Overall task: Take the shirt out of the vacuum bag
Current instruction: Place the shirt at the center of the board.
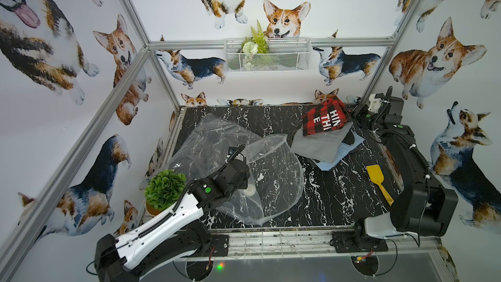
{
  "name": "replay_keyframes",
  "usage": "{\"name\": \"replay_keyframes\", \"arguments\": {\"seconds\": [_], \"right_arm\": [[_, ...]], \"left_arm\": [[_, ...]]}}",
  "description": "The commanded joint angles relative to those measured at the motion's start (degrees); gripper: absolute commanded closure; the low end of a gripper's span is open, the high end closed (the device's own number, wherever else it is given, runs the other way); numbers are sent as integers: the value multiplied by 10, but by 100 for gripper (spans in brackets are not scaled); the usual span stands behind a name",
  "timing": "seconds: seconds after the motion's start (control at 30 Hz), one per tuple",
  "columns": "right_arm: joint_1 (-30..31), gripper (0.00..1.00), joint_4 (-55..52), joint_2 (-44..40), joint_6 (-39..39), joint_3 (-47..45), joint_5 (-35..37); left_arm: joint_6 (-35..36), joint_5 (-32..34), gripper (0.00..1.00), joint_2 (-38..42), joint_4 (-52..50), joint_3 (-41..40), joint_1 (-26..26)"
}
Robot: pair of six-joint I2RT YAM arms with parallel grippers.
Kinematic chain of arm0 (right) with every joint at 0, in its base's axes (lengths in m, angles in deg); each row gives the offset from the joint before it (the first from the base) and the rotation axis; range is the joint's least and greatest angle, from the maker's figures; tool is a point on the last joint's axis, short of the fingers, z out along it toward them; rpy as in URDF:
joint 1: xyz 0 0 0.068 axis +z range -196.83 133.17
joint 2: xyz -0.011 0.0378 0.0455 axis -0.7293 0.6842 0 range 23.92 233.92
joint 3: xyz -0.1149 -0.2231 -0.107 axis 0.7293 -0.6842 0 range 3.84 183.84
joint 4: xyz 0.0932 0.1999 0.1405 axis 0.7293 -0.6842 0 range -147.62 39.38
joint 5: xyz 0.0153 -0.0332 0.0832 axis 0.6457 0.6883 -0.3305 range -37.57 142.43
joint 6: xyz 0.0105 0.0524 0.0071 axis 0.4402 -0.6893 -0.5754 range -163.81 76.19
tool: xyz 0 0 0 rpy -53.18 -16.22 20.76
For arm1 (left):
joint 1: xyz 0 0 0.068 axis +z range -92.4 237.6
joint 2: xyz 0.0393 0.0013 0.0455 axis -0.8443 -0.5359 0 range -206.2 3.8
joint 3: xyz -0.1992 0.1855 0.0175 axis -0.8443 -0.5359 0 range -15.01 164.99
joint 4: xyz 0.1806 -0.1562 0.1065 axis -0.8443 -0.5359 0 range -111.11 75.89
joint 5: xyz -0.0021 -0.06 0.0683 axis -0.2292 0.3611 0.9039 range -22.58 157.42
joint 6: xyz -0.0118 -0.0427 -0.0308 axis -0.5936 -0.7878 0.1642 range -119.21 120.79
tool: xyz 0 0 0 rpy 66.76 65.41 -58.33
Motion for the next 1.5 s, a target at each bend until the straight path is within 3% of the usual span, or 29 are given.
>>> {"name": "replay_keyframes", "arguments": {"seconds": [0.0, 0.1, 0.6, 0.8, 1.3, 1.47], "right_arm": [[51, 51, -96, 32, 102, 55, 61], [90, 51, -138, 48, 157, 79, 145], [92, 51, -179, 45, 192, 102, 279], [92, 52, -188, 60, 207, 120, 288], [94, 52, -162, 108, 206, 121, 207], [101, 52, -159, 117, 212, 116, 209]], "left_arm": [[5, 10, 100, 3, -8, 0, 1], [6, 14, 100, 9, -13, 0, 1], [8, 33, 100, 40, -21, -11, 1], [8, 43, 100, 33, -13, -12, 1], [13, 50, 100, 16, 3, -15, 1], [15, 45, 100, 7, 3, -11, 1]]}}
